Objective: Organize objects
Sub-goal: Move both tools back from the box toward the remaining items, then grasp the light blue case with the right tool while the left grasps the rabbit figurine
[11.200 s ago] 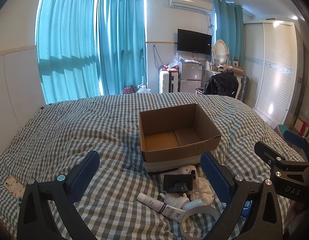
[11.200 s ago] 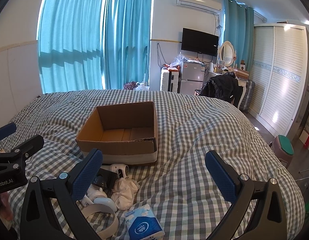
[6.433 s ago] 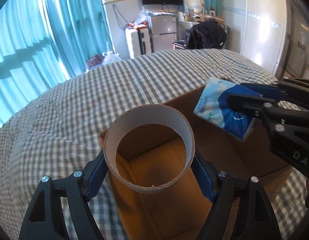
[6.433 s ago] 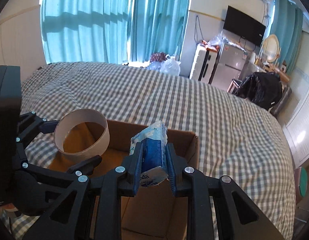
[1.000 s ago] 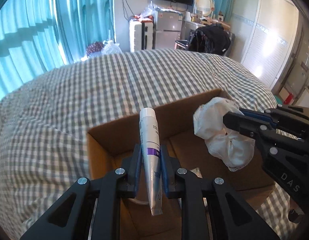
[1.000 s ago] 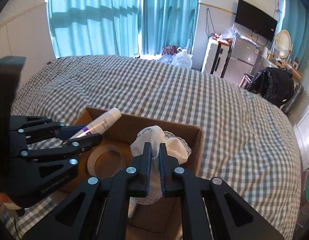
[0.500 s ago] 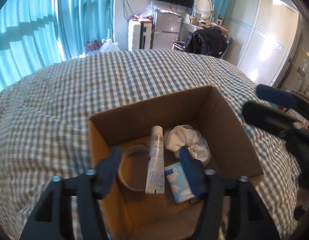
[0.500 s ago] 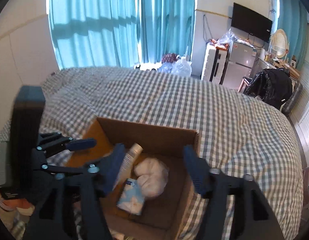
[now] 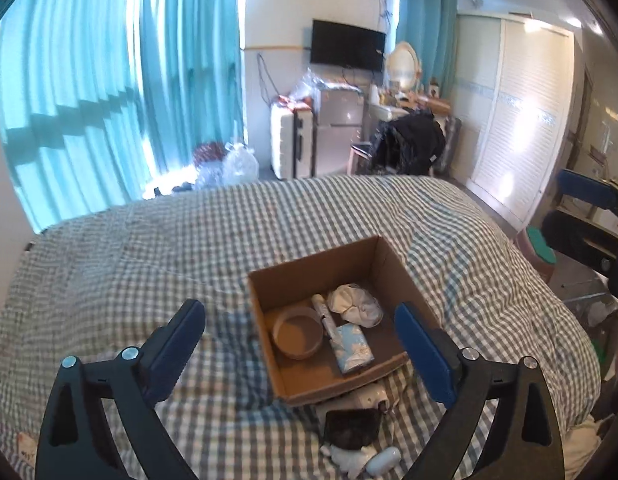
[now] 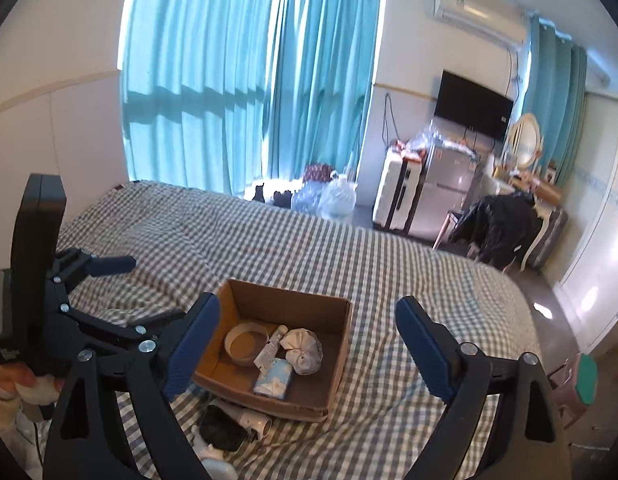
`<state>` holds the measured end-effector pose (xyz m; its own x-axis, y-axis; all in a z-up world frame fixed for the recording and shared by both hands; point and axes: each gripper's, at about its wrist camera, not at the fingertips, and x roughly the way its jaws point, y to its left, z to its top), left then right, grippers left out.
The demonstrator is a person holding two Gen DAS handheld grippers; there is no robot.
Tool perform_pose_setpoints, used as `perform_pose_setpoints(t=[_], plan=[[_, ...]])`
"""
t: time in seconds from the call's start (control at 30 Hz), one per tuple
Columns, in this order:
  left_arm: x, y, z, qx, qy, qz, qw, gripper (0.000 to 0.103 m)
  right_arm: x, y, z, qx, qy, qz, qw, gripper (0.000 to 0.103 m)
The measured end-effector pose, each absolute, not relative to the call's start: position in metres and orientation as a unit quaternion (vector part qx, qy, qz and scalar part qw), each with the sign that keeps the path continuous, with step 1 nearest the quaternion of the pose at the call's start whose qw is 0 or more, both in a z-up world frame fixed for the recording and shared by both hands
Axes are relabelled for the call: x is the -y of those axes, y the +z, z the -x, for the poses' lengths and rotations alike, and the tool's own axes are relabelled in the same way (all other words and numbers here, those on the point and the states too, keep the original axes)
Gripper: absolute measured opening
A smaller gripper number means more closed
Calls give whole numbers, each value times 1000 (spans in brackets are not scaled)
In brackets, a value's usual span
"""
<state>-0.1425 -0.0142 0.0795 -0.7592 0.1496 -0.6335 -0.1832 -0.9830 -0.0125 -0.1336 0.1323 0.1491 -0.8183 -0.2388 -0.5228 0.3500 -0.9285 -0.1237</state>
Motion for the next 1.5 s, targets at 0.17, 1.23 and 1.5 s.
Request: perform_pose_setpoints(t=[0.17,1.23,1.5], plan=[[24,79,110,-45,941,330,65,99,-130,160,91,-107,-955,-227,158,96],[36,-110,66,-58,877,476,24,100,-78,-157,104,-96,-809,-531,231,68],[30,-107,69,-40,875,482,29,100,-99,-127,90,-81,-834,-496,228,50]])
